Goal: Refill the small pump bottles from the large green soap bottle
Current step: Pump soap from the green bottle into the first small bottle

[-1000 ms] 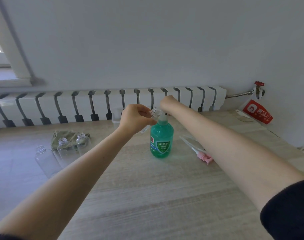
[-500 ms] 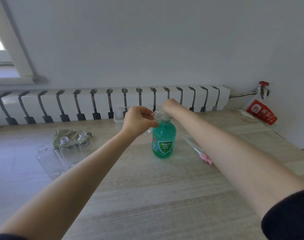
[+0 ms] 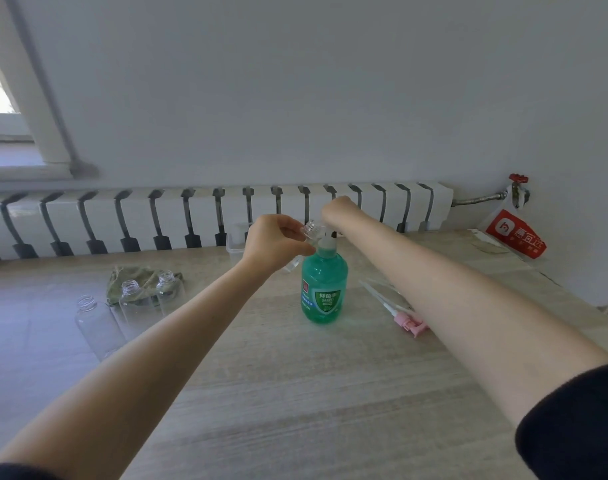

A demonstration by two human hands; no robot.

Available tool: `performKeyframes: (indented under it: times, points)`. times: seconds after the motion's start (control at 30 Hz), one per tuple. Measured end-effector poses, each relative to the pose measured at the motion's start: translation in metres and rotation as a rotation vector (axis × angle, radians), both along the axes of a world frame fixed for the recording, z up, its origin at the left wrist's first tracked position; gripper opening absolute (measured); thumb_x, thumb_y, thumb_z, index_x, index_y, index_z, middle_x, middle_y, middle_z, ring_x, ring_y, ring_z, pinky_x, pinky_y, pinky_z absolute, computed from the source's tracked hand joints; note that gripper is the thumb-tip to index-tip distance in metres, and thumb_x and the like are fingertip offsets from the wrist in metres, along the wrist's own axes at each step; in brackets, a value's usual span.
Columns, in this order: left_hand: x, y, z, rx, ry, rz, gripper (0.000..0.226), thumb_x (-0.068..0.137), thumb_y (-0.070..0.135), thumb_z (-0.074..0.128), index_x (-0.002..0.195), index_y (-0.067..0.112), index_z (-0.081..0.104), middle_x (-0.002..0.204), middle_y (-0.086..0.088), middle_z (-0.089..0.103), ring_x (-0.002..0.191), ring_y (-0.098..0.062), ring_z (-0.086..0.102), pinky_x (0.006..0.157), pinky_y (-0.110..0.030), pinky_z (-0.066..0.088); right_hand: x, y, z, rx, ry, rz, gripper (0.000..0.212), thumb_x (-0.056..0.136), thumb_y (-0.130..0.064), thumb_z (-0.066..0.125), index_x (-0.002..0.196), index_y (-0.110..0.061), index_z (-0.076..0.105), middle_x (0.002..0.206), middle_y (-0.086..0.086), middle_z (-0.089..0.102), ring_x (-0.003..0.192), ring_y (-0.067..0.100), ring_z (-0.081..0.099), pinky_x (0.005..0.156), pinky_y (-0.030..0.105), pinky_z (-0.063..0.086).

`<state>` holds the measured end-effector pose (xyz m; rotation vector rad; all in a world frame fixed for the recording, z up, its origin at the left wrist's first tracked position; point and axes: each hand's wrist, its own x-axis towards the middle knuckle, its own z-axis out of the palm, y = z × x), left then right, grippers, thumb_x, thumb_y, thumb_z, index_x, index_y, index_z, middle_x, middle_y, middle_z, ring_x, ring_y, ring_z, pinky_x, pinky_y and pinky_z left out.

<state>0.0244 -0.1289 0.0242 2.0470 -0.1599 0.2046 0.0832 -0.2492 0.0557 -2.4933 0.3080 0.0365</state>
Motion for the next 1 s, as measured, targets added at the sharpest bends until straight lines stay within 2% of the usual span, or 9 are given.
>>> performKeyframes:
  times: [0.1, 0.23, 0.3, 0.43, 0.6, 0.77, 0.87, 0.93, 1.0]
  points:
    - [-0.001, 0.001, 0.0, -0.003, -0.003, -0.005, 0.028, 0.066, 0.008, 0.084, 0.088, 0.013, 0.067, 0.083, 0.0, 0.069, 0.08, -0.014, 0.066, 0.081, -0.027, 0.055, 0.0, 0.003, -0.002, 0.004, 0.008, -0.057, 0.041, 0.095, -0.011, 0.039, 0.134, 0.002, 0.04, 0.128, 0.015, 0.052, 0.096, 0.023, 0.049, 0.06, 0.025, 0.036]
    - [-0.001, 0.001, -0.001, -0.003, -0.005, -0.003, 0.031, 0.065, 0.008, 0.084, 0.092, 0.01, 0.068, 0.086, -0.003, 0.07, 0.08, -0.014, 0.066, 0.079, -0.025, 0.054, 0.0, 0.001, -0.002, 0.076, -0.052, -0.112, 0.045, 0.098, -0.005, 0.034, 0.141, 0.006, 0.026, 0.139, 0.017, 0.041, 0.12, 0.025, 0.047, 0.078, 0.025, 0.031]
    - [0.0, 0.001, -0.003, 0.004, -0.002, 0.002, 0.034, 0.065, 0.008, 0.084, 0.095, 0.009, 0.069, 0.085, -0.001, 0.069, 0.078, -0.012, 0.065, 0.076, -0.022, 0.053, 0.001, 0.0, -0.003, 0.076, -0.09, -0.114, 0.046, 0.098, -0.005, 0.034, 0.141, 0.007, 0.023, 0.139, 0.016, 0.04, 0.116, 0.022, 0.046, 0.078, 0.023, 0.03]
    - [0.001, 0.002, -0.008, 0.005, 0.004, 0.001, 0.036, 0.065, 0.008, 0.084, 0.098, 0.008, 0.069, 0.083, 0.001, 0.068, 0.076, -0.009, 0.065, 0.075, -0.021, 0.053, 0.005, 0.001, -0.01, 0.022, -0.046, -0.098, 0.047, 0.099, -0.008, 0.034, 0.142, 0.004, 0.021, 0.138, 0.015, 0.041, 0.124, 0.025, 0.043, 0.079, 0.027, 0.037]
    - [0.0, 0.002, -0.012, 0.001, 0.011, -0.002, 0.033, 0.066, 0.007, 0.083, 0.094, 0.013, 0.068, 0.082, 0.002, 0.067, 0.076, -0.008, 0.064, 0.068, -0.015, 0.05, 0.011, 0.001, -0.018, 0.046, -0.04, -0.087, 0.046, 0.099, -0.014, 0.037, 0.142, -0.001, 0.025, 0.134, 0.015, 0.045, 0.101, 0.02, 0.047, 0.071, 0.026, 0.034]
    - [-0.001, 0.001, -0.013, -0.013, 0.019, -0.002, 0.031, 0.065, 0.006, 0.083, 0.089, 0.016, 0.066, 0.082, 0.003, 0.068, 0.075, -0.005, 0.063, 0.065, -0.013, 0.048, 0.007, 0.001, -0.019, 0.054, -0.033, -0.074, 0.041, 0.1, -0.012, 0.035, 0.139, 0.0, 0.031, 0.133, 0.014, 0.046, 0.119, 0.025, 0.048, 0.08, 0.028, 0.038]
    - [-0.002, 0.002, -0.012, -0.016, 0.023, 0.004, 0.032, 0.065, 0.007, 0.083, 0.092, 0.014, 0.068, 0.083, 0.003, 0.068, 0.076, -0.005, 0.063, 0.062, -0.011, 0.045, 0.005, 0.003, -0.019, 0.064, -0.029, -0.074, 0.045, 0.099, -0.014, 0.038, 0.141, -0.003, 0.028, 0.134, 0.014, 0.046, 0.118, 0.025, 0.05, 0.083, 0.029, 0.043]
    - [-0.002, 0.001, -0.012, -0.016, 0.026, 0.01, 0.033, 0.066, 0.008, 0.084, 0.094, 0.013, 0.068, 0.084, 0.002, 0.068, 0.077, -0.005, 0.063, 0.061, -0.01, 0.044, 0.001, 0.003, -0.016, 0.08, -0.021, -0.078, 0.045, 0.099, -0.015, 0.038, 0.141, -0.004, 0.028, 0.134, 0.015, 0.045, 0.115, 0.024, 0.051, 0.078, 0.029, 0.042]
    - [-0.002, 0.001, -0.011, -0.013, 0.036, 0.014, 0.033, 0.066, 0.008, 0.084, 0.095, 0.013, 0.068, 0.085, 0.002, 0.068, 0.077, -0.006, 0.063, 0.062, -0.01, 0.043, 0.001, 0.003, -0.014, 0.076, -0.036, -0.068, 0.042, 0.099, -0.014, 0.036, 0.139, -0.001, 0.031, 0.134, 0.014, 0.046, 0.118, 0.025, 0.049, 0.082, 0.029, 0.041]
